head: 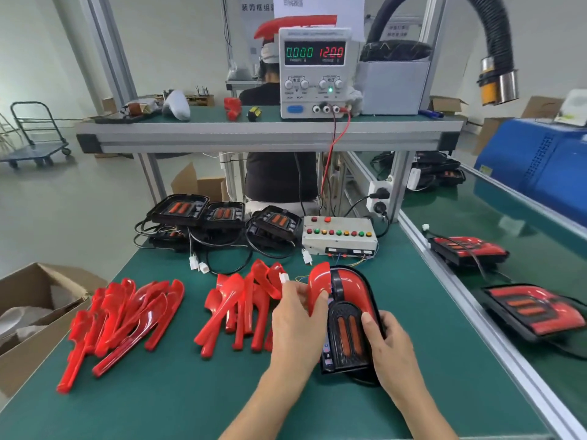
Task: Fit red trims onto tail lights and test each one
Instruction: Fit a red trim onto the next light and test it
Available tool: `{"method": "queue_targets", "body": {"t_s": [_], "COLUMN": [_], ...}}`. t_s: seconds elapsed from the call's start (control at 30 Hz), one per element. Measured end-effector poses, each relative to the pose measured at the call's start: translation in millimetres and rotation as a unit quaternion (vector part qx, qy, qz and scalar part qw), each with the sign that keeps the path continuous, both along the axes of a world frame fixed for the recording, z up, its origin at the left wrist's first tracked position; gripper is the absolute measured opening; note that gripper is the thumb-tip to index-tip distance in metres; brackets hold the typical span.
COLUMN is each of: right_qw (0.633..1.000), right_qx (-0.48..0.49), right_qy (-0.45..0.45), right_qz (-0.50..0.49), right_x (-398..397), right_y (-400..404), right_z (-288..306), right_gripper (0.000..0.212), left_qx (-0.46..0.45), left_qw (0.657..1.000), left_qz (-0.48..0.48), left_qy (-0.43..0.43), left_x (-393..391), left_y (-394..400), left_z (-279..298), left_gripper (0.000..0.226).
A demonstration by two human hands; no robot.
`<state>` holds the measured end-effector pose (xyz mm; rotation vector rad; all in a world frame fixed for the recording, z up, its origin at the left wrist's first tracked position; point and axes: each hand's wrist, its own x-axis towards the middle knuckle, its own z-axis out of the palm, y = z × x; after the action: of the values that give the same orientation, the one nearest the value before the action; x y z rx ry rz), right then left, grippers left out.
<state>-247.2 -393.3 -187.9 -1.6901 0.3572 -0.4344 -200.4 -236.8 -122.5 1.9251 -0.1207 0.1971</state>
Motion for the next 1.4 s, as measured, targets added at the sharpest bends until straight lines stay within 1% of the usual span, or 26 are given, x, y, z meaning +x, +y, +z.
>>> {"method": "queue_targets", "body": {"t_s": [0.1,0.17,0.33,0.53,0.67,0.8,0.87,0.93,0.97,1.03,1.1,1.17,1.27,1.4], "right_qw": [1.000,1.000,1.000,1.000,1.000,1.000,1.000,1.000,1.000,1.000,1.000,1.000,1.000,1.000], "right_qx": [0.005,0.004,0.002,0.015,0.015,0.006,0.001,-0.005,-0.008,-0.009,-0.003,0.001,0.009,0.020], "right_qy": [-0.005,-0.004,-0.003,-0.002,-0.003,-0.001,-0.003,-0.004,-0.004,-0.005,-0.008,-0.012,-0.009,-0.008], "right_qz": [0.000,0.002,0.002,-0.001,-0.002,-0.001,-0.003,-0.005,-0.006,-0.008,-0.009,-0.010,-0.010,-0.011], "right_x": [-1,-1,-1,-3,-3,-3,-3,-4,-3,-3,-3,-4,-4,-3], "right_y": [0,-1,-2,-1,-1,-2,-2,-2,-3,-4,-4,-4,-5,-6], "right_z": [1,1,1,2,4,3,3,3,3,1,0,2,1,-1], "right_gripper": [0.035,0.038,0.040,0.037,0.039,0.036,0.039,0.039,0.038,0.032,0.027,0.030,0.032,0.027], "left_qx": [0.097,0.129,0.160,0.177,0.173,0.156,0.171,0.206,0.212,0.199,0.165,0.126,0.086,0.033], "left_qw": [0.993,0.987,0.983,0.982,0.983,0.987,0.983,0.971,0.966,0.960,0.956,0.958,0.971,0.987], "left_qz": [0.031,0.050,0.053,0.046,0.032,0.020,0.016,0.022,0.026,0.030,0.031,0.024,-0.002,-0.048], "left_qy": [-0.058,-0.083,-0.067,-0.049,-0.049,-0.036,-0.060,-0.119,-0.146,-0.195,-0.238,-0.255,-0.224,-0.149], "left_x": [-6,-8,-5,-8,-9,-7,-7,-9,-10,-9,-4,-2,-5,-8], "left_y": [-7,-10,-12,-9,-8,-8,-7,-5,-5,-6,-8,-11,-15,-17], "left_z": [-5,-6,-7,-7,-8,-6,-10,-14,-15,-21,-29,-37,-39,-33], "left_gripper": [0.022,0.027,0.030,0.032,0.034,0.041,0.043,0.046,0.050,0.058,0.052,0.046,0.040,0.046]}}
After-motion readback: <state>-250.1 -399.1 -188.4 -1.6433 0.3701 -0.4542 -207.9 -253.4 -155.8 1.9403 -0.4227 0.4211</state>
